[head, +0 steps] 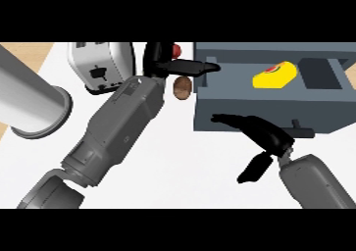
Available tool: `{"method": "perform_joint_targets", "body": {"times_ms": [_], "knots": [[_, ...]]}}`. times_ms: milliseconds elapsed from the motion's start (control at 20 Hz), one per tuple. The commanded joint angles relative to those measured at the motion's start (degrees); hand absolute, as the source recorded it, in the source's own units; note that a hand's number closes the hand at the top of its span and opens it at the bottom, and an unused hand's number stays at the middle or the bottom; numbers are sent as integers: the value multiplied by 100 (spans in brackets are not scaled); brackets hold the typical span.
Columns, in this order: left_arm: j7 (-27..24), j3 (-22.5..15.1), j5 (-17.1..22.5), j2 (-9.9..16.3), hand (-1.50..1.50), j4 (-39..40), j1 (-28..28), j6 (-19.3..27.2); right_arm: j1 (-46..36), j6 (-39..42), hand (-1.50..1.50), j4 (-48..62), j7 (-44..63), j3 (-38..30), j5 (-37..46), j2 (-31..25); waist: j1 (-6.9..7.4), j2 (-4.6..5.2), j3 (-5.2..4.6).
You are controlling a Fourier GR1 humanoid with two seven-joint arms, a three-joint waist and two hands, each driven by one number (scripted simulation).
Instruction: Pick up the cup, place it into the drawer and close the drawer
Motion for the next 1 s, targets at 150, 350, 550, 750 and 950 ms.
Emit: {"method": "perform_joint_targets", "body": {"times_ms": [150,350,550,750,950], "knots": [[-89,-12,-7,158,-150,-474,581,-281,-1101,-784,150,2685,-882,-132,769,338,380,46,10],[185,54,81,556,-150,-880,843,-508,-1613,-1110,150,3673,-1837,-562,682,227,400,27,13],[187,-61,68,597,-150,-1127,1267,-712,-2126,-1455,150,4329,-2040,-1132,442,183,650,66,24],[325,-32,101,817,-150,-1312,1302,-859,-2904,-1529,150,4878,-2084,-1591,253,-9,740,102,25],[385,-60,105,939,-150,-1398,1463,-1015,-3276,-1464,150,5040,-1912,-1891,92,-371,847,139,23]]}}
